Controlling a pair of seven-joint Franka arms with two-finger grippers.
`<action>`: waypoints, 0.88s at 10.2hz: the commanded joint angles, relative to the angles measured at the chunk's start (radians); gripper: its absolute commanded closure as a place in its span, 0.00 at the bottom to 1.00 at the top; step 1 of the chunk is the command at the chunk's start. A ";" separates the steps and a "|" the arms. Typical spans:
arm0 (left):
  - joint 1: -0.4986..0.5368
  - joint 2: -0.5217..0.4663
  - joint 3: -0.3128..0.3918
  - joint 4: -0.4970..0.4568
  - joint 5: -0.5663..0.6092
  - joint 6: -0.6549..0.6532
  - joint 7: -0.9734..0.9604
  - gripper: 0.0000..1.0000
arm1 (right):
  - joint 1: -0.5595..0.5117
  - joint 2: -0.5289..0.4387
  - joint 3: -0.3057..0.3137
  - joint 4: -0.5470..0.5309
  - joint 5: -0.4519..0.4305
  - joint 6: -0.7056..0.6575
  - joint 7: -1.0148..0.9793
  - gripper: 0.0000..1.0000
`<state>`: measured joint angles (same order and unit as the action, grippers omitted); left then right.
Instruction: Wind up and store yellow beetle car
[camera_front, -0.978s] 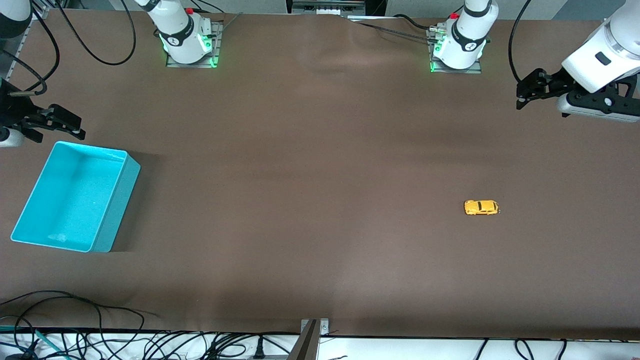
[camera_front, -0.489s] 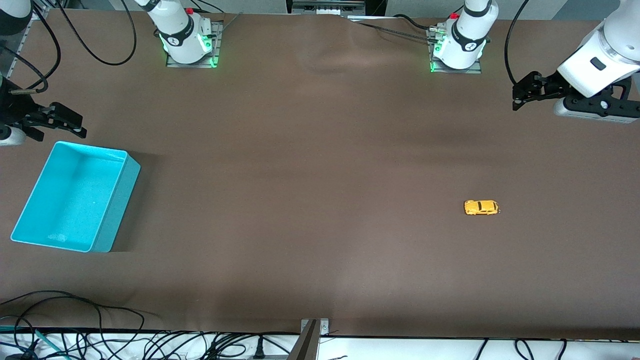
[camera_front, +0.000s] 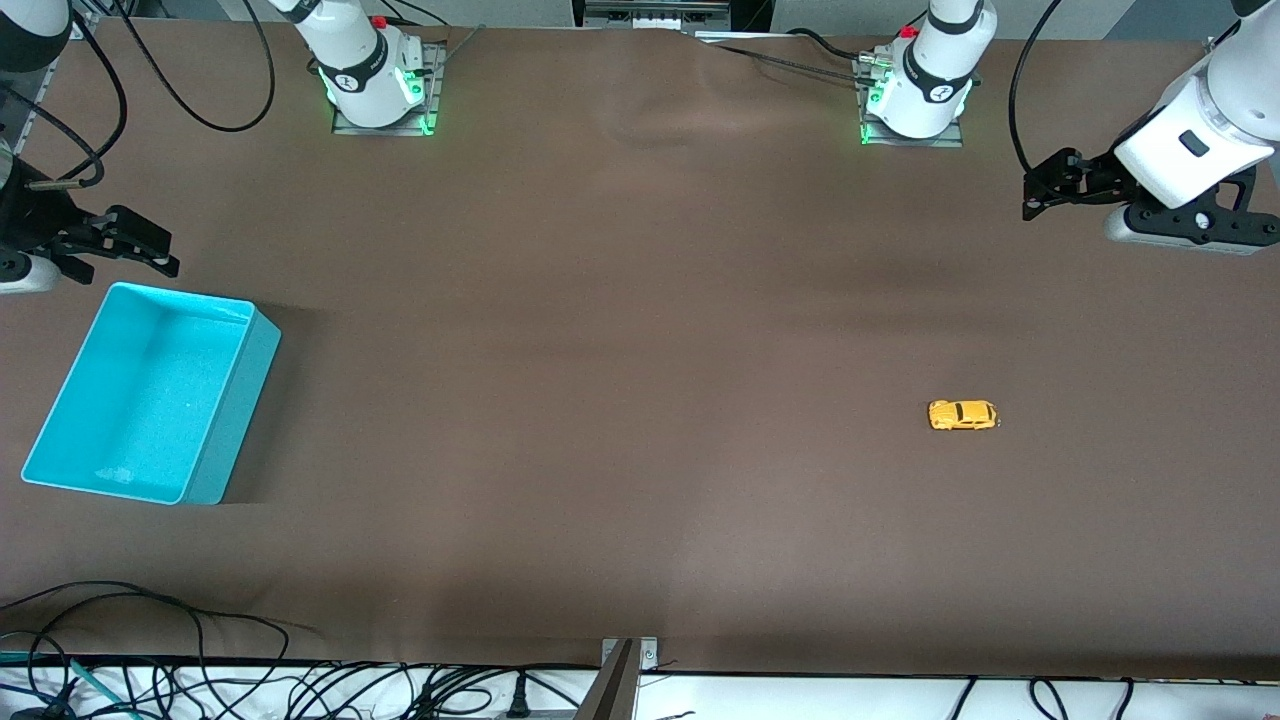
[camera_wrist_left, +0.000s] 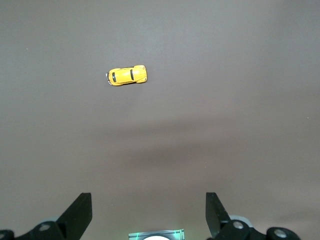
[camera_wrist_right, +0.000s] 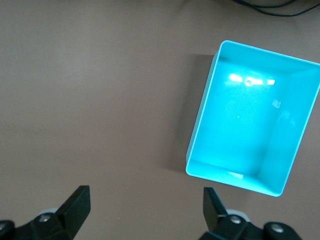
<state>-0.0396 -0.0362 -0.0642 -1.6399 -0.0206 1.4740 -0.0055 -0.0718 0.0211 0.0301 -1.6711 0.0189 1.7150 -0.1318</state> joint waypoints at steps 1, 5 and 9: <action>0.001 0.010 0.001 0.031 -0.024 -0.024 -0.011 0.00 | -0.011 0.028 -0.002 0.039 0.016 -0.023 0.006 0.00; 0.000 0.010 0.001 0.031 -0.025 -0.026 -0.010 0.00 | -0.011 0.033 -0.004 0.042 0.007 -0.014 0.003 0.00; 0.003 0.010 0.001 0.035 -0.036 -0.026 -0.013 0.00 | -0.011 0.037 -0.006 0.060 0.004 -0.024 0.000 0.00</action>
<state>-0.0397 -0.0360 -0.0650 -1.6361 -0.0374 1.4730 -0.0087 -0.0778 0.0452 0.0247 -1.6460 0.0189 1.7154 -0.1307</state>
